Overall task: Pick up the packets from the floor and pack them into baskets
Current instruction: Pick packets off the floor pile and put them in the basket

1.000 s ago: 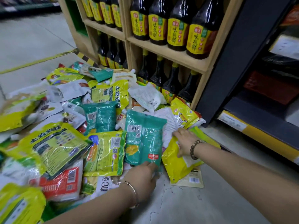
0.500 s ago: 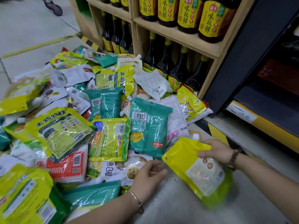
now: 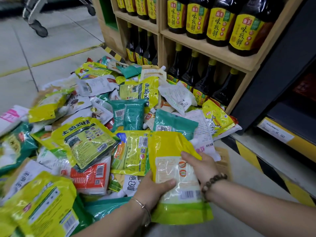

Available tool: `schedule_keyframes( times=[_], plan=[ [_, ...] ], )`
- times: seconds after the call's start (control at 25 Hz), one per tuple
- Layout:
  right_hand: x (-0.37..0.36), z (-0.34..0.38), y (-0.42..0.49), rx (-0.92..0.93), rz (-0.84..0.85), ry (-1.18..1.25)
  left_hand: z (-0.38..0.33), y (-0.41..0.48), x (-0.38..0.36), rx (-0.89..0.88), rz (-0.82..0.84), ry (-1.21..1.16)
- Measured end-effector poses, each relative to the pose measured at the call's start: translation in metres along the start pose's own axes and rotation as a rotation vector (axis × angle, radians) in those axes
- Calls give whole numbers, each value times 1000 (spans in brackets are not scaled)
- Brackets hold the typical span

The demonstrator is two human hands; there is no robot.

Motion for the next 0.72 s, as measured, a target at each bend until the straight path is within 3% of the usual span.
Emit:
schedule_keyframes(
  times=[0.12,0.32,0.44,0.56,0.72],
  plan=[
    [-16,1,13,44,39,-100,-4,5,25,-32,-128,22],
    [-6,0,59,-35,-255,-110,-7,6,54,-42,-275,-70],
    [-24,0,67,-151,-163,-137,-8,7,68,-35,-342,-108],
    [-36,3,69,-191,-202,-216,-9,8,78,-54,-371,-113],
    [-31,6,80,-79,-276,-309,-12,10,89,-123,-380,17]
  ],
)
Point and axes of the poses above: each hand's wrist, its own y-axis towards the middle knuckle, its own x-axis out of the back of the hand, z = x × y, the point moved 3 cm from there along y, towards the middle knuckle, and after that the axes turned 7 degrees about -z, right-handed, at the moved point
